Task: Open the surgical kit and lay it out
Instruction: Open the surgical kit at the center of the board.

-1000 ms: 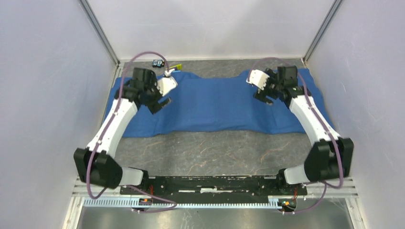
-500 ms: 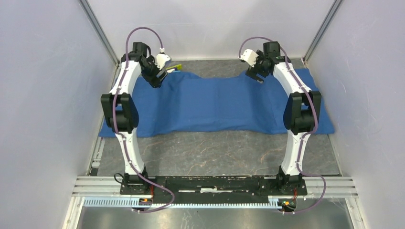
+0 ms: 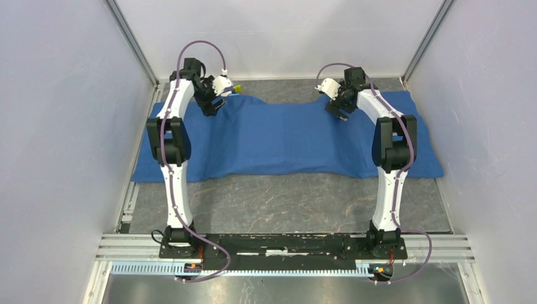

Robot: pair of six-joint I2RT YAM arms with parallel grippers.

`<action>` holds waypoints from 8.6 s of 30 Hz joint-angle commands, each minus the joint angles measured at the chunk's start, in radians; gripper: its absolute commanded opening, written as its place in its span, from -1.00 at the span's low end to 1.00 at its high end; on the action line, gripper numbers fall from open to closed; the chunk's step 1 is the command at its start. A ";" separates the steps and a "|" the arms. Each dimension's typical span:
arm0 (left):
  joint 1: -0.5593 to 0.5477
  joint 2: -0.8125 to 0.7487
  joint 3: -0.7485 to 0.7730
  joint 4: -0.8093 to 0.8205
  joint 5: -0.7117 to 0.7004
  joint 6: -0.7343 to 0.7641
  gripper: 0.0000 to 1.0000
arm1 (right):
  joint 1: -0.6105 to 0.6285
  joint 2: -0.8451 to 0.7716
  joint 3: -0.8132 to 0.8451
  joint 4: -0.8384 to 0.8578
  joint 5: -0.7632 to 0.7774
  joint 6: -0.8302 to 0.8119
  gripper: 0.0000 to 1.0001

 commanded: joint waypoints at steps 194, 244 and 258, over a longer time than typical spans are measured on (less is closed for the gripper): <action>0.073 0.129 0.162 0.458 -0.197 0.403 0.49 | 0.014 -0.269 -0.319 0.137 -0.173 0.206 0.82; -0.212 0.179 0.126 0.427 -0.207 -1.271 0.92 | 0.128 0.170 0.123 0.418 -0.170 0.910 0.85; -0.217 0.030 -0.259 0.305 0.023 -1.289 0.49 | 0.121 0.062 -0.054 0.222 -0.279 0.745 0.83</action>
